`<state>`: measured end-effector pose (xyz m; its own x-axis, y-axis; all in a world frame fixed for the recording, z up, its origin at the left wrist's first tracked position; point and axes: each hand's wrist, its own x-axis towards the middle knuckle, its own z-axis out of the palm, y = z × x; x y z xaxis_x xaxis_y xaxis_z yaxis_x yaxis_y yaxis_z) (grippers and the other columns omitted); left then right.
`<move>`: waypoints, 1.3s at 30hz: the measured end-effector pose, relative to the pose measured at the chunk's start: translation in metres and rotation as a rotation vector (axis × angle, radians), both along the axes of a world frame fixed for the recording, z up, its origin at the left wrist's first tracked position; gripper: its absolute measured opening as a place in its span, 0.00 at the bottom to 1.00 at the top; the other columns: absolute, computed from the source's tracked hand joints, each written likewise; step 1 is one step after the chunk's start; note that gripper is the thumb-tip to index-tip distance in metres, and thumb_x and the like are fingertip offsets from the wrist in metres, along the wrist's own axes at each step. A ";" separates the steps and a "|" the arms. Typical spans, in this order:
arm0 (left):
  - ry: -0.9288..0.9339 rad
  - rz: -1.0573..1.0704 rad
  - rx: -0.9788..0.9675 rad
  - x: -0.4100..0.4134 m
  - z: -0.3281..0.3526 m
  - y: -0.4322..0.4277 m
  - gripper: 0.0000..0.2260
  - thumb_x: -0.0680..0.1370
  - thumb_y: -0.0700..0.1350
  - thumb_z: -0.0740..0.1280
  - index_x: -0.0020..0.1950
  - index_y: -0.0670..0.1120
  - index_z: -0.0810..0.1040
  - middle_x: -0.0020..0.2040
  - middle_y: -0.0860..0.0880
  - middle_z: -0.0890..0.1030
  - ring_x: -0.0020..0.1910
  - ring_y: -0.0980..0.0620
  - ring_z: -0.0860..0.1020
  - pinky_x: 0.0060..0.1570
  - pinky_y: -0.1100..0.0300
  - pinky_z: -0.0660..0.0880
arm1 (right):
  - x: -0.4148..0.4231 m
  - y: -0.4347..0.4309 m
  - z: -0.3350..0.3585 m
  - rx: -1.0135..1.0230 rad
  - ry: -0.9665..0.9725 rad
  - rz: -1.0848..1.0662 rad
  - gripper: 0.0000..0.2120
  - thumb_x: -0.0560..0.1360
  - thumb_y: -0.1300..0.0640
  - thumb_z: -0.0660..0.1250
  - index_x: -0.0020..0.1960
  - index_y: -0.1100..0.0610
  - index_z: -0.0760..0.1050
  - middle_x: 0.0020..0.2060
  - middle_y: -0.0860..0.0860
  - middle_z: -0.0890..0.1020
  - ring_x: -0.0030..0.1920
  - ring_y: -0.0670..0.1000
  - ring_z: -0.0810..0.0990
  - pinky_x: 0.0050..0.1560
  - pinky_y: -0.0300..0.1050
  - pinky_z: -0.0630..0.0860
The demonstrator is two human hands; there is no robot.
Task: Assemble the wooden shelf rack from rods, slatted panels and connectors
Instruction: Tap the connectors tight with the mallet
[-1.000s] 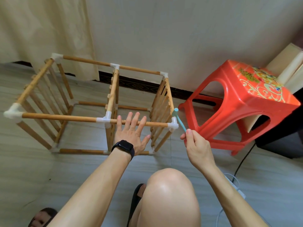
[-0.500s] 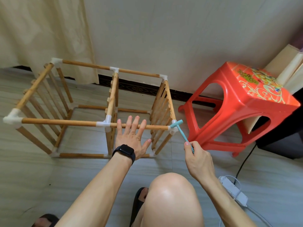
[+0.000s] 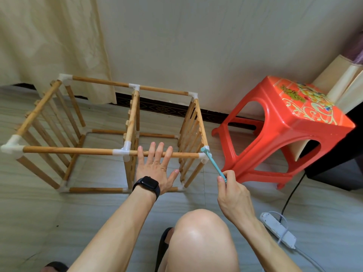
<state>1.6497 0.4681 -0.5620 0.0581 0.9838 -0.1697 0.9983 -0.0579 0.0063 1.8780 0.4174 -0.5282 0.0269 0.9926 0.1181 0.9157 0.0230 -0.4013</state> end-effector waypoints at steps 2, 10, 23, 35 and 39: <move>-0.002 -0.001 0.000 0.000 0.000 0.000 0.35 0.80 0.68 0.43 0.80 0.54 0.33 0.82 0.46 0.38 0.80 0.41 0.37 0.73 0.33 0.33 | 0.000 0.001 0.001 -0.022 -0.003 -0.002 0.09 0.84 0.52 0.55 0.49 0.56 0.66 0.37 0.56 0.80 0.42 0.66 0.79 0.36 0.53 0.64; -0.006 -0.002 0.006 0.000 -0.001 0.000 0.35 0.80 0.68 0.43 0.80 0.53 0.33 0.82 0.46 0.39 0.80 0.41 0.38 0.74 0.33 0.35 | -0.002 0.002 0.006 0.000 0.064 0.042 0.09 0.85 0.52 0.53 0.50 0.54 0.68 0.32 0.49 0.75 0.38 0.61 0.77 0.35 0.52 0.61; 0.000 0.010 0.027 0.001 -0.003 0.000 0.35 0.80 0.68 0.44 0.80 0.53 0.34 0.81 0.46 0.39 0.80 0.40 0.38 0.73 0.33 0.33 | -0.008 0.001 0.032 0.343 0.258 -0.022 0.13 0.84 0.49 0.50 0.50 0.56 0.68 0.28 0.46 0.74 0.29 0.49 0.77 0.27 0.40 0.70; -0.003 0.000 0.031 0.001 -0.002 0.000 0.36 0.80 0.68 0.45 0.80 0.53 0.35 0.81 0.45 0.39 0.80 0.40 0.39 0.74 0.33 0.35 | -0.001 -0.008 0.014 -0.232 -0.028 -0.008 0.13 0.84 0.50 0.49 0.49 0.54 0.69 0.39 0.58 0.82 0.44 0.63 0.80 0.41 0.55 0.72; 0.001 0.005 0.023 0.001 -0.002 0.001 0.36 0.80 0.69 0.46 0.80 0.53 0.35 0.82 0.45 0.40 0.80 0.40 0.40 0.73 0.33 0.34 | -0.008 -0.009 0.027 0.269 0.311 -0.079 0.13 0.83 0.50 0.50 0.48 0.55 0.67 0.28 0.52 0.76 0.29 0.52 0.74 0.30 0.49 0.67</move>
